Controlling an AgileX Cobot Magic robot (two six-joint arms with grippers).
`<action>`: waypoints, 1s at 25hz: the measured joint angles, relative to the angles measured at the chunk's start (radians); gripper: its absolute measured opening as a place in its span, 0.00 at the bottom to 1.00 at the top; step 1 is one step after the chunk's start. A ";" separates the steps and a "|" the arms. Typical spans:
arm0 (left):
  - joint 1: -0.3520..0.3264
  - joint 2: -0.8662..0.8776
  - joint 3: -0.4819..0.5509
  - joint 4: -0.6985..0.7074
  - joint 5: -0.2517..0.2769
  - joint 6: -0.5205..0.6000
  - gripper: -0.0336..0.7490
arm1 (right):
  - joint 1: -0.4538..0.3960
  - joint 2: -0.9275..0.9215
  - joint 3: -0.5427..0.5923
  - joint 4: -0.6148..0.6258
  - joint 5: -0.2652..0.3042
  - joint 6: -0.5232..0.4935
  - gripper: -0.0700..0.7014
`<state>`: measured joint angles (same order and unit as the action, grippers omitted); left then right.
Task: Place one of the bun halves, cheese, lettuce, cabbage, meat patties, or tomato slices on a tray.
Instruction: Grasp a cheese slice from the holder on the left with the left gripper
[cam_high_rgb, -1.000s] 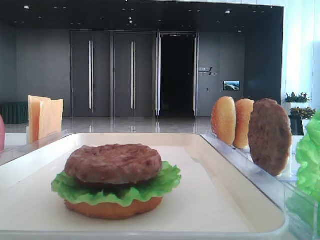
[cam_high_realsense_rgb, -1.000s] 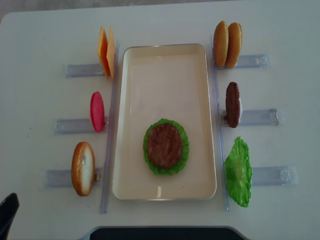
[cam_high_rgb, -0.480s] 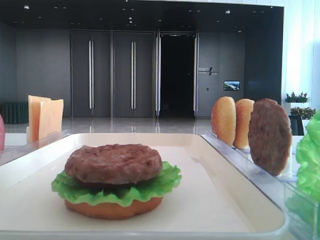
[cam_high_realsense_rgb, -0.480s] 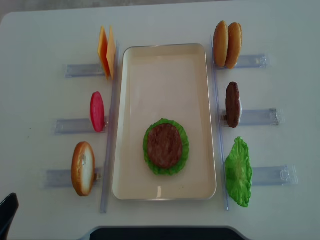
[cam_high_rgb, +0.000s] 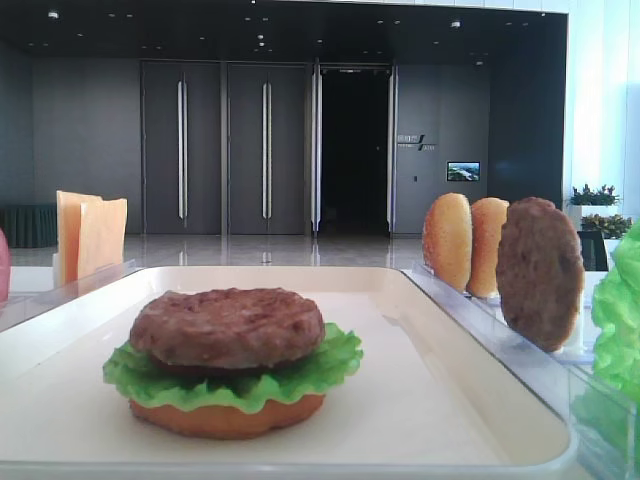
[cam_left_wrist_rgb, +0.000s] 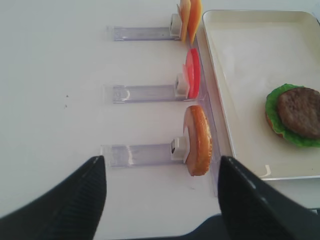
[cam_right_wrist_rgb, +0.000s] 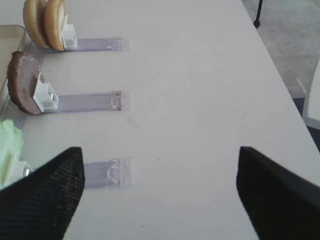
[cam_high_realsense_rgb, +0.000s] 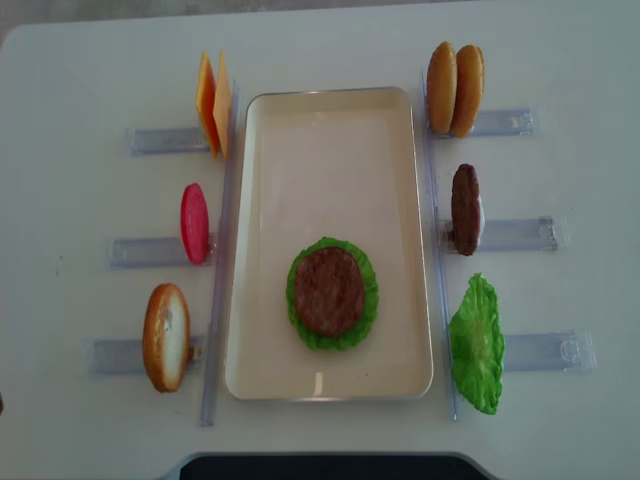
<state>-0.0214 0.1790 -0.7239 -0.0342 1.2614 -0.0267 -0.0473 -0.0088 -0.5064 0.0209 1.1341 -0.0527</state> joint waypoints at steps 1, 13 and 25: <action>0.000 0.038 -0.020 0.000 0.000 -0.004 0.73 | 0.000 0.000 0.000 0.000 0.000 0.000 0.85; 0.000 0.611 -0.283 0.128 -0.001 -0.027 0.73 | 0.000 0.000 0.000 0.000 0.000 0.000 0.85; 0.000 1.260 -0.767 0.133 -0.015 -0.060 0.73 | 0.000 0.000 0.000 0.000 0.000 0.000 0.85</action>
<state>-0.0214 1.4392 -1.4906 0.0989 1.2467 -0.0871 -0.0473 -0.0088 -0.5064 0.0209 1.1341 -0.0527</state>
